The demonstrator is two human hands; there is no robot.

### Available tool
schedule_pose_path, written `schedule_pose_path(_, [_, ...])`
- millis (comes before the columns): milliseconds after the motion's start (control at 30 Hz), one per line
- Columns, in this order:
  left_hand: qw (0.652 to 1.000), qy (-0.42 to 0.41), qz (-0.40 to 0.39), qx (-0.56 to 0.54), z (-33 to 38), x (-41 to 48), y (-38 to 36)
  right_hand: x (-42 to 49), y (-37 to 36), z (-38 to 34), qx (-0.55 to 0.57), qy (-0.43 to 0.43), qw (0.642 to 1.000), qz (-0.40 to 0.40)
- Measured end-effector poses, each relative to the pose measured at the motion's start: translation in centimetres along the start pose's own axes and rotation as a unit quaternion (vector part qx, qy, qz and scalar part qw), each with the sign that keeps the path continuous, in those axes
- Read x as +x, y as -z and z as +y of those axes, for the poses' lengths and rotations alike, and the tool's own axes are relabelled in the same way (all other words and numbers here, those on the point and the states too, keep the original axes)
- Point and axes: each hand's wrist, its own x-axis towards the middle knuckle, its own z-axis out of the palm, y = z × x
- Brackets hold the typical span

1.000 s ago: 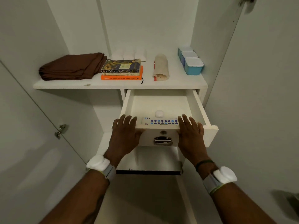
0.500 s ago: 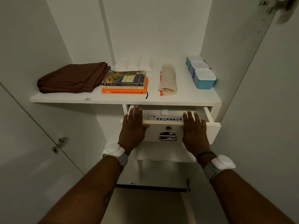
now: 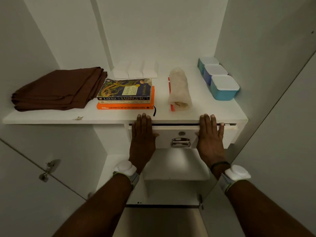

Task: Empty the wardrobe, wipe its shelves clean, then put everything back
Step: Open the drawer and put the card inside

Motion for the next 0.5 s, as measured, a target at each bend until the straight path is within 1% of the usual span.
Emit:
schedule_pose_path(167, [0.998,-0.009,0.063,-0.006,-0.7,0.8,-1.6,1.0,-0.8,-0.1,-0.017,0.002,0.999,0.039])
schedule_pose_path(267, [0.996,-0.014,0.087,-0.013,-1.1,1.3,-2.2,1.5,-1.0,0.0,0.005,0.007,0.998,0.070])
schedule_pose_path(400, [0.995,0.004,0.097,-0.011,-1.1,2.1,-2.2,2.6,-0.7,0.1,0.008,0.010,0.995,0.101])
schedule_pose_path(500, [0.997,0.013,0.078,0.005,-1.0,2.4,-1.9,2.9,-0.7,0.0,-0.012,0.013,0.993,0.118])
